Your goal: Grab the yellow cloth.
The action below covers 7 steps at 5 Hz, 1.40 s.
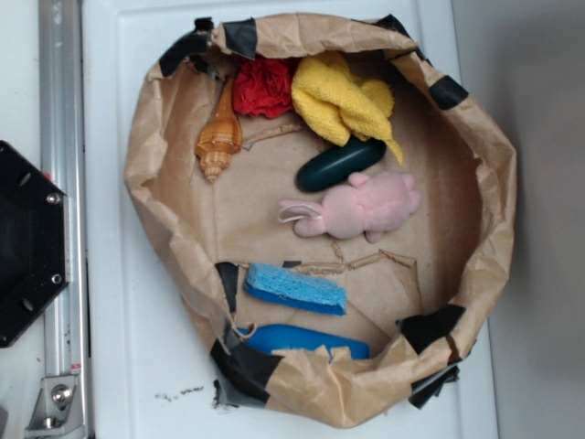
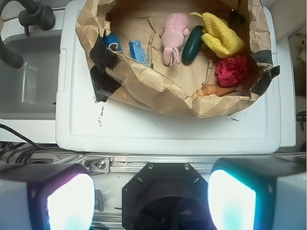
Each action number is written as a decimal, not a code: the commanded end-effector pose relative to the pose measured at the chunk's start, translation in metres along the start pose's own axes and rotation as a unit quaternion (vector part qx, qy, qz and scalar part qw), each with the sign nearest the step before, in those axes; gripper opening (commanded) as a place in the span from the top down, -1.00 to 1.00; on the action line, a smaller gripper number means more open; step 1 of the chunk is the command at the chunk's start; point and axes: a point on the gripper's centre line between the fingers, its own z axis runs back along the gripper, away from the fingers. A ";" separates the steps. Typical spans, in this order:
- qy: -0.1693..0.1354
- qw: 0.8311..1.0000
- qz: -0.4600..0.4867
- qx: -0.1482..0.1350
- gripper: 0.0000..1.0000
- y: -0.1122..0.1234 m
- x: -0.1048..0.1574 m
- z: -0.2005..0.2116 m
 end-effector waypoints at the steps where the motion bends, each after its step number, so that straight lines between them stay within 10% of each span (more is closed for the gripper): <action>1: 0.000 1.000 0.000 0.000 -1.00 0.000 0.000 0.000; 2: -0.065 0.995 0.030 0.071 -1.00 0.009 0.041 -0.023; 4: -0.131 0.971 0.198 0.035 -1.00 0.040 0.092 -0.063; 7: -0.129 0.907 0.393 0.072 -1.00 0.096 0.149 -0.151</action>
